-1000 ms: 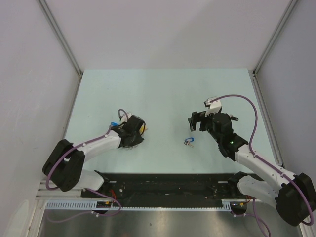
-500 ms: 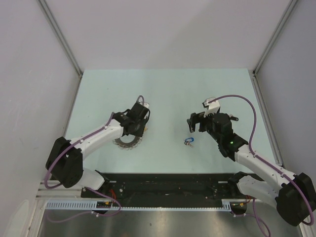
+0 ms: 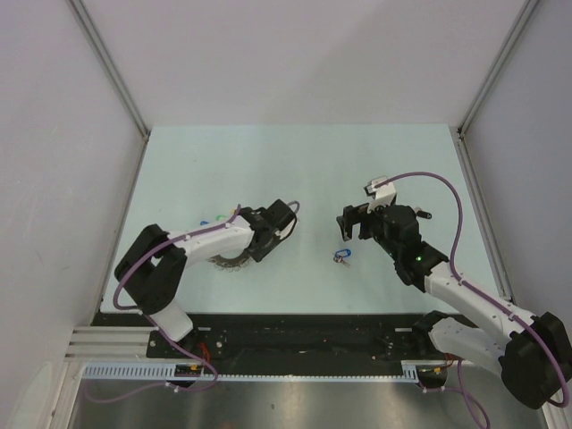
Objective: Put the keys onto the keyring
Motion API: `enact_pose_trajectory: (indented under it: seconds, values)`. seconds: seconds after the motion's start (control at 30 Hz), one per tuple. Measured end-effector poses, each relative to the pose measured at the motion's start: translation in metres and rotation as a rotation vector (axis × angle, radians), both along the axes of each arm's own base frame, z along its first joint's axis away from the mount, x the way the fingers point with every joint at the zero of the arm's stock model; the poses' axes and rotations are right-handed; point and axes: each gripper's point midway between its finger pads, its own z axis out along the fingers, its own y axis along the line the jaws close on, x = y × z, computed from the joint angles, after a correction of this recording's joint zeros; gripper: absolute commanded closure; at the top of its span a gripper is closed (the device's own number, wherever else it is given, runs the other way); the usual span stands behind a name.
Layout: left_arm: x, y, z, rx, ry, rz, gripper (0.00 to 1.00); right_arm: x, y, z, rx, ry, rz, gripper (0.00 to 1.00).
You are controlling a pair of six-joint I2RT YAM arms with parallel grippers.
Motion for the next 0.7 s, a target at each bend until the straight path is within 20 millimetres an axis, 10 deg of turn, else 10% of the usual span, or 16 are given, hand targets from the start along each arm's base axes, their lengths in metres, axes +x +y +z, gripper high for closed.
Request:
enact_pose_trajectory:
  seconds: [0.5, 0.7]
  values:
    - [0.002, 0.006, -0.029, 0.155, 0.046, -0.087, 0.6, 0.0, 0.0, -0.001, -0.012, -0.004, 0.005, 0.02]
    - [0.007, -0.004, -0.03, 0.122, 0.029, -0.091, 0.82, -0.001, 0.002, -0.002, -0.015, 0.0, 0.013, 0.02]
